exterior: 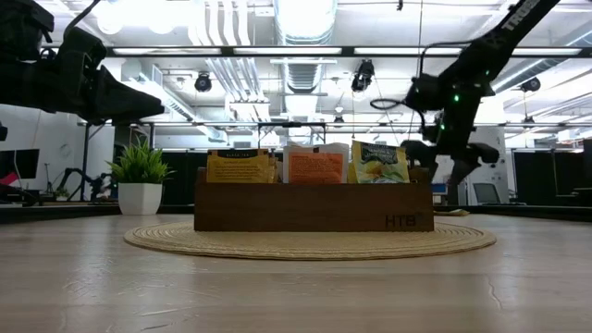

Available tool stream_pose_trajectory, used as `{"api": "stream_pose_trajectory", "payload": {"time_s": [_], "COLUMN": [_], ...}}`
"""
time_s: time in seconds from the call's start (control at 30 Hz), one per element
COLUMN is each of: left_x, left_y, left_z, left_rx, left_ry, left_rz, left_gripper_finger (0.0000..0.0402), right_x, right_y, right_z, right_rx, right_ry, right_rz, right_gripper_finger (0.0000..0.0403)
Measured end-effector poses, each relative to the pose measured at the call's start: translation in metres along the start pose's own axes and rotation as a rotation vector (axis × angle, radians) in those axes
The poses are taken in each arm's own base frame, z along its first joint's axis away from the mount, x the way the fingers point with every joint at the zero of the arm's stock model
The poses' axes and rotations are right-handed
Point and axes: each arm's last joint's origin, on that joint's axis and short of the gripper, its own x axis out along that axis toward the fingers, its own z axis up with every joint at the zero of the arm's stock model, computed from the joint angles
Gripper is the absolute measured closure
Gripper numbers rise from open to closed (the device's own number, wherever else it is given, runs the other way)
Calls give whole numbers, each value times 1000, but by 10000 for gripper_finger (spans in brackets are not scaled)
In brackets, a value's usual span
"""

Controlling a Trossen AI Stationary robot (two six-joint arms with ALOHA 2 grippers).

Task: Pick & Place Tea
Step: Put the lemon tea sachet into the right section of the wooden organizer

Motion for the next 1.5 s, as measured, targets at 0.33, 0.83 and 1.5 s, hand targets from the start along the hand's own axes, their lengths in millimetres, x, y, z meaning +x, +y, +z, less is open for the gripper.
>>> {"api": "stream_pose_trajectory", "payload": {"time_s": [0.33,0.83,1.5], "left_x": [0,0,0], "left_y": [0,0,0], "left_z": [0,0,0], "left_rx": [0,0,1], "left_ry": [1,1,1], "left_rz": [-1,-2,-1], "left_gripper_finger": [199,199,199], "right_x": [45,51,19], "right_y": [2,48,70], "right_z": [3,-6,-38], "right_rx": [-22,-121,-430], "right_ry": [192,330,401], "right_rz": [-124,-103,169], "right_gripper_finger": [138,138,138]}}
